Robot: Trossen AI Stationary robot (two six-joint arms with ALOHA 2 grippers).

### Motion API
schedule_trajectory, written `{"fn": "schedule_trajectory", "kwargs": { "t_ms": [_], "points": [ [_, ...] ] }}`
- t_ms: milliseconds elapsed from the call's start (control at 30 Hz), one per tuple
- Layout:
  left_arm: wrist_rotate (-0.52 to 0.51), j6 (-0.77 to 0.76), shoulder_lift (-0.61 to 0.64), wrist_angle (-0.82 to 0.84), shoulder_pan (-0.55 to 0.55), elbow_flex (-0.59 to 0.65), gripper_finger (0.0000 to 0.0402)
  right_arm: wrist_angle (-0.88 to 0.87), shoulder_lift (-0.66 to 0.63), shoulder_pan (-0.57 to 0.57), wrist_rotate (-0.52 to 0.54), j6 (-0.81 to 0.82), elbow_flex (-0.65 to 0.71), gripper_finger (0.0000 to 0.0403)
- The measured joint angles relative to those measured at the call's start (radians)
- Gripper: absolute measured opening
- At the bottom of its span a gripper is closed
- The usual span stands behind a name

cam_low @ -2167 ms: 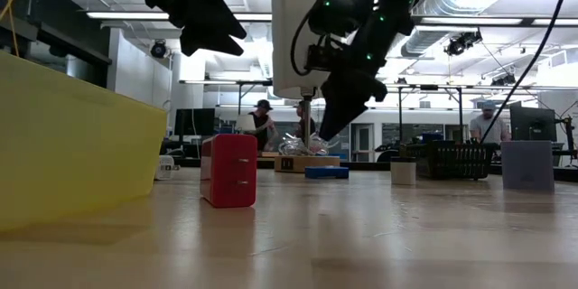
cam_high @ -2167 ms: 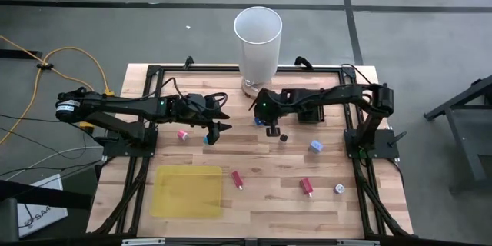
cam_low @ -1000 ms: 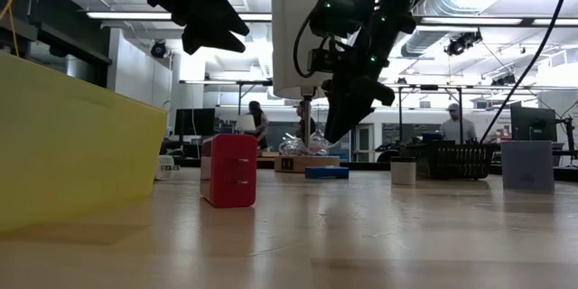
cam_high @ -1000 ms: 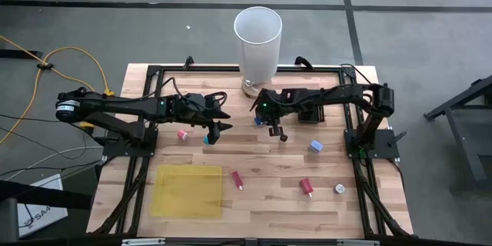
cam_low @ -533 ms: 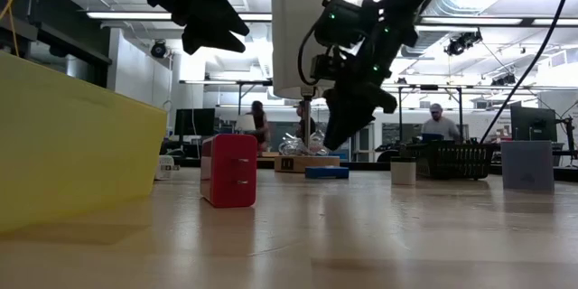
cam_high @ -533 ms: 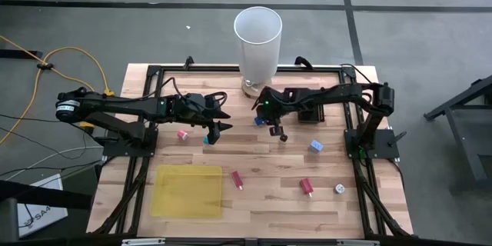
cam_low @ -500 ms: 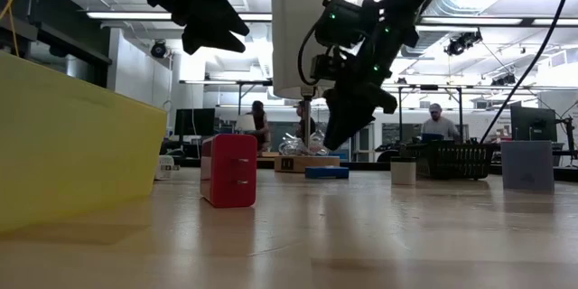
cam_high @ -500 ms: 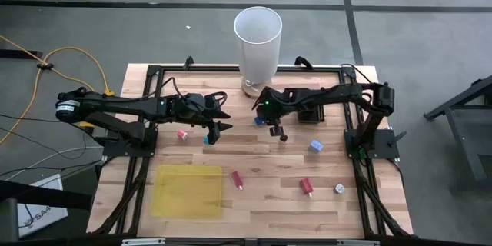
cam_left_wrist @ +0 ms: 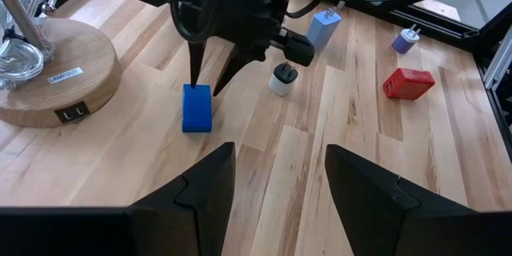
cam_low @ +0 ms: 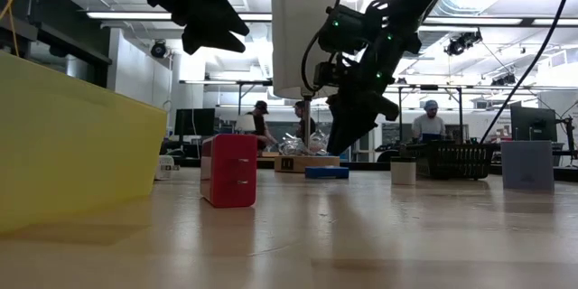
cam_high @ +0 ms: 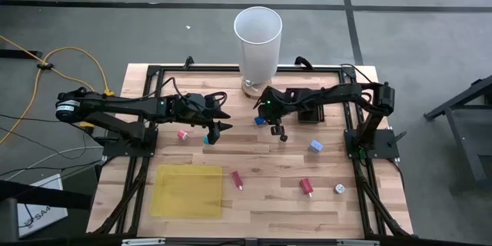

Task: Pick & Place Office items
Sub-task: Put the blue digital clock into the black bin

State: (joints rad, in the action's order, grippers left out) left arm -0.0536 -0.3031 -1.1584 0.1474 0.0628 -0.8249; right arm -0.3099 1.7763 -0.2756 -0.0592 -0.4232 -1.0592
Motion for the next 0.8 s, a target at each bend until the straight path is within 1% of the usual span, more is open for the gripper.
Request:
{"fn": "schedule_trajectory", "kwargs": {
  "t_ms": [300,633,800],
  "points": [
    [0.000,0.000,0.000,0.000,0.000,0.000,0.0190,0.000,0.000,0.002,0.004,0.002,0.000,0.0103],
    [0.000,0.000,0.000,0.000,0.000,0.000,0.0190,0.001,0.000,0.003,-0.019,0.001,0.000,0.0103],
    [0.000,0.000,0.000,0.000,0.000,0.000,0.0190,0.001,0.000,0.003,-0.019,0.001,0.000,0.0117]
  ]
}}
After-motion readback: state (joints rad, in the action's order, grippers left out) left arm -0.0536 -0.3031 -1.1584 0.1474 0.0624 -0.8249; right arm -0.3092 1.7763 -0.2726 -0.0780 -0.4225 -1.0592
